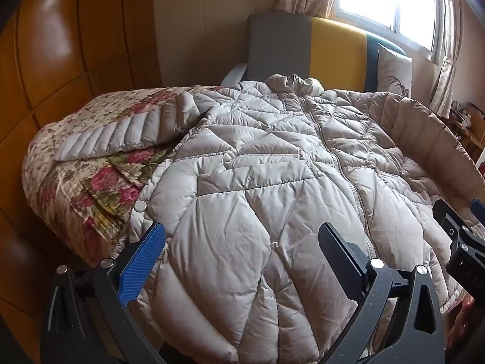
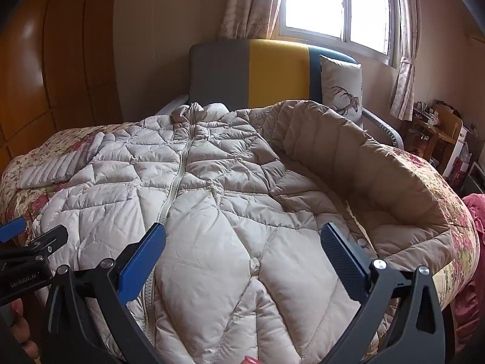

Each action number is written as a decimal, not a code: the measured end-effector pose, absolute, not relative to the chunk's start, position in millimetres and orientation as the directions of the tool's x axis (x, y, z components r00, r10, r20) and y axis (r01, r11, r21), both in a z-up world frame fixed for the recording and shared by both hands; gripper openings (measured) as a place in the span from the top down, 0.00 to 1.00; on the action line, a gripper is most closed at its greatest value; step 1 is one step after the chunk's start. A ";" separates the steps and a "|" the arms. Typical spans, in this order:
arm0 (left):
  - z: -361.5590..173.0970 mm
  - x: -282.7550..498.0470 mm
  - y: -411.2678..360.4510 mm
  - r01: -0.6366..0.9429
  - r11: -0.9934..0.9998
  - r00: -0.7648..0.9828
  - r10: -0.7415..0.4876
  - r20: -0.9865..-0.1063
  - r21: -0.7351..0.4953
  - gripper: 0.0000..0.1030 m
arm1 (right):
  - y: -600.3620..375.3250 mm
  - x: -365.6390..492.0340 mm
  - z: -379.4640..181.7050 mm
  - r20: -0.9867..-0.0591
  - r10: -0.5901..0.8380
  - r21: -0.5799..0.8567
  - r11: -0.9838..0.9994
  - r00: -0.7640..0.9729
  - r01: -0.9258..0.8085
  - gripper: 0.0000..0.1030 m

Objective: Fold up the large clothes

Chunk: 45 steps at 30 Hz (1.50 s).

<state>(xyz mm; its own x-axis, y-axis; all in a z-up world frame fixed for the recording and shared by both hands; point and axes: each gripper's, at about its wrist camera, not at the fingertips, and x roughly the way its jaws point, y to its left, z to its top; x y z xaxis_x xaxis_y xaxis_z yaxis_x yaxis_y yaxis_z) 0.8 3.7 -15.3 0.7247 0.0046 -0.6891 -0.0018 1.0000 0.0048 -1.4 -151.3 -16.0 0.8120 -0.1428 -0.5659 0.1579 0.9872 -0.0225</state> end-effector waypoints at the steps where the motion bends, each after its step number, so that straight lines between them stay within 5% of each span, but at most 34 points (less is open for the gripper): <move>1: -15.7 0.4 3.9 -0.004 1.000 0.723 0.006 -0.691 0.005 0.03 | -151.4 -1.0 -16.3 -0.566 -0.142 -0.021 0.987 0.812 0.157 0.02; 45: -30.7 16.3 5.8 0.026 1.000 0.657 -0.031 -0.753 -0.018 0.03 | -151.9 6.7 -27.0 -0.595 -0.115 -0.017 0.991 0.796 0.130 0.02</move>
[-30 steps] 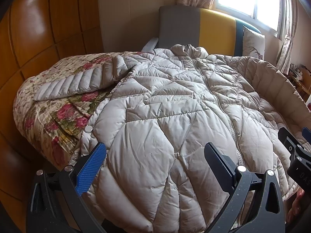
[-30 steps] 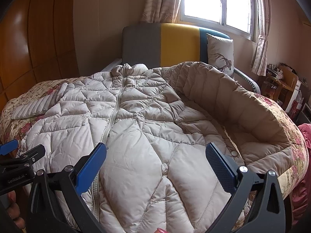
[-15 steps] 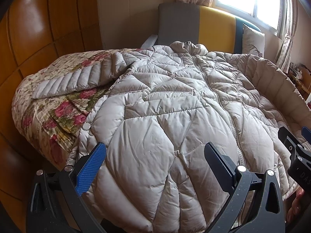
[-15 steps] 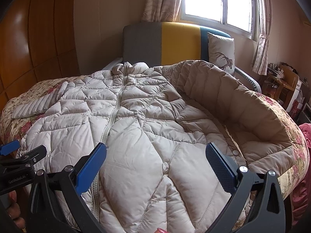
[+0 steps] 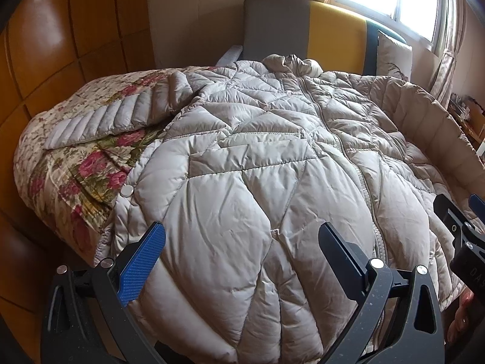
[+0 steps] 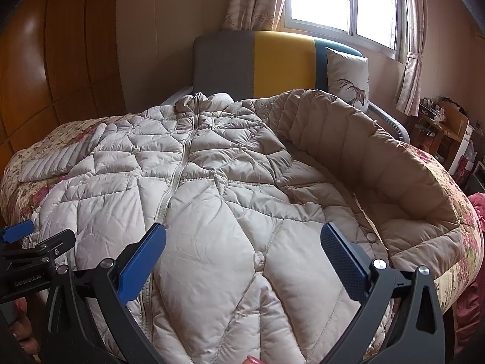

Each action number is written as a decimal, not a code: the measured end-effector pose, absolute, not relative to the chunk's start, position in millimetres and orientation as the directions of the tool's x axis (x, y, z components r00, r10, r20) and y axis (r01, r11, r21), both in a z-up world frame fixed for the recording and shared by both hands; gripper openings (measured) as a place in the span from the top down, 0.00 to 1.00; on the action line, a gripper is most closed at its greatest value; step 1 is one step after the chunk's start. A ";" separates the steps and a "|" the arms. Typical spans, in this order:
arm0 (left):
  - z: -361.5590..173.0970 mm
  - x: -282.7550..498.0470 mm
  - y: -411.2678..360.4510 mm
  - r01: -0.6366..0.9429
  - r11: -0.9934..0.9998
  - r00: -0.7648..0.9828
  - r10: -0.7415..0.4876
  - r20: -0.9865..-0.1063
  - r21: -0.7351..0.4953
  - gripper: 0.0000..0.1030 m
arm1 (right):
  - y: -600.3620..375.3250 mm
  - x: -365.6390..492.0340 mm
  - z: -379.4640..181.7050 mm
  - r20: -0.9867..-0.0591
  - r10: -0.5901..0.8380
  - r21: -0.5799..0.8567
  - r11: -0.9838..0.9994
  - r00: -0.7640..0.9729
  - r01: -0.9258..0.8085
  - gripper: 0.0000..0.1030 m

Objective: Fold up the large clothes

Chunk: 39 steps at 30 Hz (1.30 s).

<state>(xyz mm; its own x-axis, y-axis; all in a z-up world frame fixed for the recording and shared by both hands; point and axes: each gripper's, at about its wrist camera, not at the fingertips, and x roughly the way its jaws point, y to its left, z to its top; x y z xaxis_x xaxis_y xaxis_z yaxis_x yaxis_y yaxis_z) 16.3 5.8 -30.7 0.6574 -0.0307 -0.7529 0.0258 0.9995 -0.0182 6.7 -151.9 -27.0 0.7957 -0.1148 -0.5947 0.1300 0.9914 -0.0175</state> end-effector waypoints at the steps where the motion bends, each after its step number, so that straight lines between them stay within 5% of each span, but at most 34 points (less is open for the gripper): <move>1: -32.3 17.7 6.0 0.039 0.999 0.649 -0.045 -0.760 -0.026 0.03 | -152.9 7.4 -27.7 -0.595 -0.113 -0.018 0.992 0.796 0.128 0.02; 7: -43.2 24.2 10.1 0.159 0.973 0.611 -0.229 -0.758 -0.166 0.03 | -183.5 17.2 -34.4 -0.633 -0.125 -0.005 0.987 0.764 0.158 0.02; 18: -44.5 55.4 5.9 0.233 0.960 0.624 -0.272 -0.733 -0.158 0.03 | -348.0 35.0 -51.2 -0.736 -0.285 -0.007 0.910 0.614 0.414 0.02; 27: -46.2 62.9 13.5 0.246 0.949 0.616 -0.311 -0.724 -0.198 0.03 | -486.7 86.6 -53.0 -0.671 -0.592 -0.199 0.725 0.447 0.660 0.02; 30: -44.4 66.9 24.3 0.234 0.945 0.615 -0.326 -0.718 -0.229 0.03 | -495.0 74.8 -31.3 -0.616 -0.625 -0.124 0.677 0.479 0.725 0.02; 34: -41.0 75.5 45.8 0.169 0.961 0.650 -0.276 -0.708 -0.220 0.03 | -460.2 54.1 -5.5 -0.551 -0.471 0.053 0.804 0.689 0.592 0.02; 37: -37.0 82.2 61.4 0.144 0.962 0.675 -0.266 -0.688 -0.231 0.03 | -424.4 65.2 -17.6 -0.646 -0.122 0.194 0.929 0.753 0.316 0.02; 39: -34.0 87.0 69.3 0.113 0.977 0.699 -0.209 -0.684 -0.182 0.03 | -402.1 81.9 -37.0 -0.717 0.080 0.274 0.945 0.692 0.176 0.11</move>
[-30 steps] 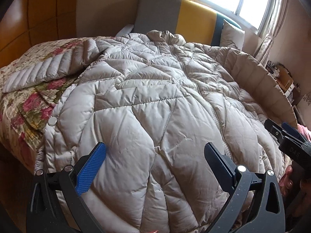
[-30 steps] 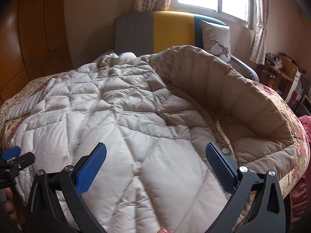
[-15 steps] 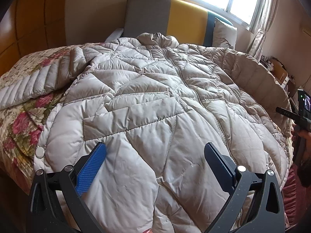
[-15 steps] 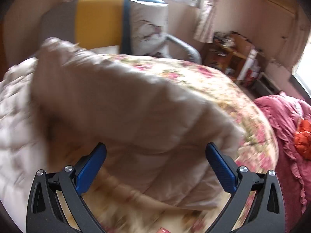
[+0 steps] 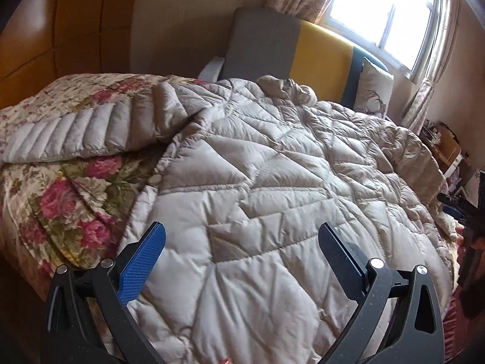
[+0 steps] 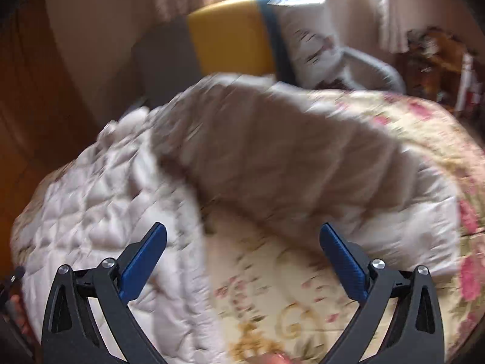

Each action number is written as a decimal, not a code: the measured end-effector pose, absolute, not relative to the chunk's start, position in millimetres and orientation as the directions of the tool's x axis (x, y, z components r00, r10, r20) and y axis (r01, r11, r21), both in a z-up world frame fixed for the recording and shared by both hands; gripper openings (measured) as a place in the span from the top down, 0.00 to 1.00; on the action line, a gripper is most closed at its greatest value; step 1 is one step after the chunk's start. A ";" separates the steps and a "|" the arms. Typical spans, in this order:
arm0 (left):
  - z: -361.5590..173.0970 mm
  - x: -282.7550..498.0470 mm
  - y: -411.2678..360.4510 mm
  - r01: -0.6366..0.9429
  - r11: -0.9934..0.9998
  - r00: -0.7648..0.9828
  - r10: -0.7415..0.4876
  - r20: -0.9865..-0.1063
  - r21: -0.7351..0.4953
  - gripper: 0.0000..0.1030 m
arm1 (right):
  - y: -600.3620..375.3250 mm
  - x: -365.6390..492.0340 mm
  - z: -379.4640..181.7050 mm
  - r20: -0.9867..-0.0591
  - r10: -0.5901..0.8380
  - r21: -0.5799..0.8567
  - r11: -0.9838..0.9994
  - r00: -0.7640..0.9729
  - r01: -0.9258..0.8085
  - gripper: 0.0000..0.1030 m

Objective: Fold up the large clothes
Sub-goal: 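Grasp the jacket's front edge with the right tool and lift it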

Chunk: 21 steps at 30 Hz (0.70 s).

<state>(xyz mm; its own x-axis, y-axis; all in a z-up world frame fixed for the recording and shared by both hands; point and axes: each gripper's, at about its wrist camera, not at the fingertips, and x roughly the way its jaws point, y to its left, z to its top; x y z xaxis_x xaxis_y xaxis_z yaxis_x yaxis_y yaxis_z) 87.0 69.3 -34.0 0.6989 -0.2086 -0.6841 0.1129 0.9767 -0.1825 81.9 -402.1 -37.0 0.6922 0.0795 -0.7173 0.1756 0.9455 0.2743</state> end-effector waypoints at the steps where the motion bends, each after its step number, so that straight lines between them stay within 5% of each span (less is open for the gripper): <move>1: -33.0 88.6 72.9 0.098 0.983 0.712 -0.179 -0.679 -0.156 0.03 | -391.7 88.6 -44.0 -0.735 0.137 0.291 0.948 0.664 0.126 0.15; 4: -36.7 95.2 87.5 0.050 0.995 0.726 -0.094 -0.682 -0.084 0.03 | -368.7 113.1 -60.7 -0.780 0.222 0.292 0.956 0.586 0.027 0.22; 9: -66.8 106.4 106.5 0.025 0.998 0.675 -0.054 -0.736 -0.051 0.03 | -356.6 132.8 -83.1 -0.808 0.260 0.311 0.950 0.529 0.007 0.67; 12: -82.5 108.8 111.7 0.027 0.993 0.655 -0.107 -0.748 -0.119 0.03 | -347.9 119.2 -79.3 -0.818 0.201 0.240 0.971 0.539 0.001 0.82; 21: -90.0 99.2 109.6 0.139 0.975 0.638 -0.221 -0.738 -0.172 0.03 | -347.3 38.7 -77.1 -0.818 0.114 0.187 0.980 0.564 0.074 0.87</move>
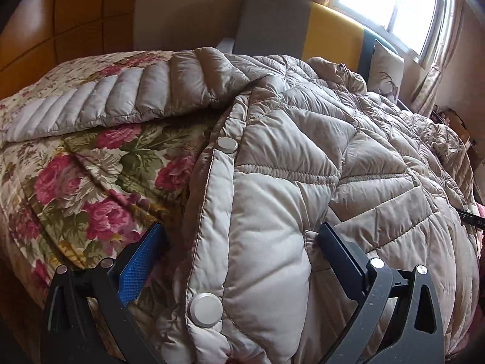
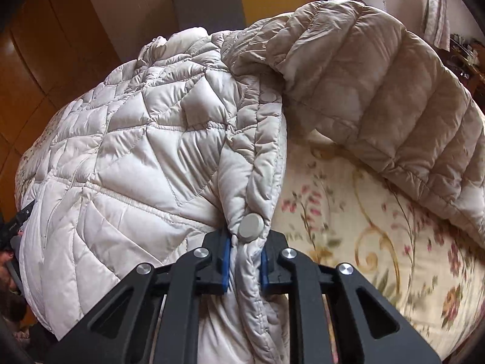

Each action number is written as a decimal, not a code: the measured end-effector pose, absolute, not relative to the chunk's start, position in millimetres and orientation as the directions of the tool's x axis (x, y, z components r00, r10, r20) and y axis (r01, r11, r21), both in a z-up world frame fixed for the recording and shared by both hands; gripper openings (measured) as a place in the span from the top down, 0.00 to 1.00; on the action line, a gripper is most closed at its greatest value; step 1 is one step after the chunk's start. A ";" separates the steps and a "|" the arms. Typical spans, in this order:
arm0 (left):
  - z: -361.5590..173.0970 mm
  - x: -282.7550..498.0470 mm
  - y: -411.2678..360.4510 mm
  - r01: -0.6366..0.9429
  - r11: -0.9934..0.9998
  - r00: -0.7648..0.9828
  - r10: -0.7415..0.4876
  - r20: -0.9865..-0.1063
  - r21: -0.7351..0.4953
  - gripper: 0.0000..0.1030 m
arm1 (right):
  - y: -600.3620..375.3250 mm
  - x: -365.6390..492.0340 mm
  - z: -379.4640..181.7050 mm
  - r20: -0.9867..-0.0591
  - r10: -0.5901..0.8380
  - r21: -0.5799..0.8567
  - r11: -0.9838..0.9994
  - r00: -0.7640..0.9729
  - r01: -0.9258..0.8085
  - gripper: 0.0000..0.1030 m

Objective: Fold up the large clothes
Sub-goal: 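Grasp the jacket's front edge with the right tool and lift it, then grasp the sleeve cuff with the left tool and lift it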

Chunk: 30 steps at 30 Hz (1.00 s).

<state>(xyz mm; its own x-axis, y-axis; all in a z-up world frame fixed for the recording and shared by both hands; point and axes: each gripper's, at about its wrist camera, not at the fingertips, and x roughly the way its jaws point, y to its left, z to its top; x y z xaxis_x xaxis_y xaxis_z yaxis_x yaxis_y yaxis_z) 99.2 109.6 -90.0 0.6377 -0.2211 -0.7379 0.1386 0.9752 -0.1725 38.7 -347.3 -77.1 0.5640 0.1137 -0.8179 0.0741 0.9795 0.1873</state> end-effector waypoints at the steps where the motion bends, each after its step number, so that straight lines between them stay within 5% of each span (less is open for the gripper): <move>1: -89.3 97.9 109.7 0.148 0.973 0.634 -0.232 -0.738 -0.179 0.03 | -349.7 28.2 -77.0 -0.805 0.108 0.188 0.979 0.583 0.079 0.87; 5: -73.8 102.1 122.5 0.122 0.967 0.644 -0.248 -0.724 -0.223 0.03 | -351.3 15.7 -69.8 -0.758 0.082 0.175 0.981 0.648 0.080 0.67; 7: -61.4 107.9 136.0 0.090 0.967 0.669 -0.237 -0.705 -0.240 0.03 | -344.0 22.9 -53.9 -0.730 0.058 0.149 0.986 0.681 0.075 0.65; 9: -51.3 120.9 151.5 0.045 0.962 0.684 -0.226 -0.694 -0.269 0.03 | -338.0 26.8 -32.6 -0.690 0.023 0.107 0.992 0.724 0.070 0.40; 15: -52.3 175.0 215.4 -0.204 0.916 0.679 -0.121 -0.724 -0.344 0.03 | -291.1 93.7 0.8 -0.612 -0.128 -0.044 0.991 0.780 0.128 0.13; 22: -81.1 221.1 284.9 -0.390 0.792 0.692 -0.085 -0.717 -0.470 0.04 | -286.9 158.1 -48.5 -0.679 -0.225 -0.092 0.970 0.699 0.223 0.08; 25: -92.1 229.1 309.5 -0.453 0.730 0.703 -0.060 -0.709 -0.511 0.17 | -292.1 163.7 -79.4 -0.734 -0.229 -0.091 0.966 0.640 0.242 0.07; 30: -98.8 234.9 332.7 -0.476 0.650 0.754 -0.044 -0.655 -0.592 0.21 | -294.2 166.6 -83.6 -0.735 -0.243 -0.102 0.963 0.633 0.251 0.03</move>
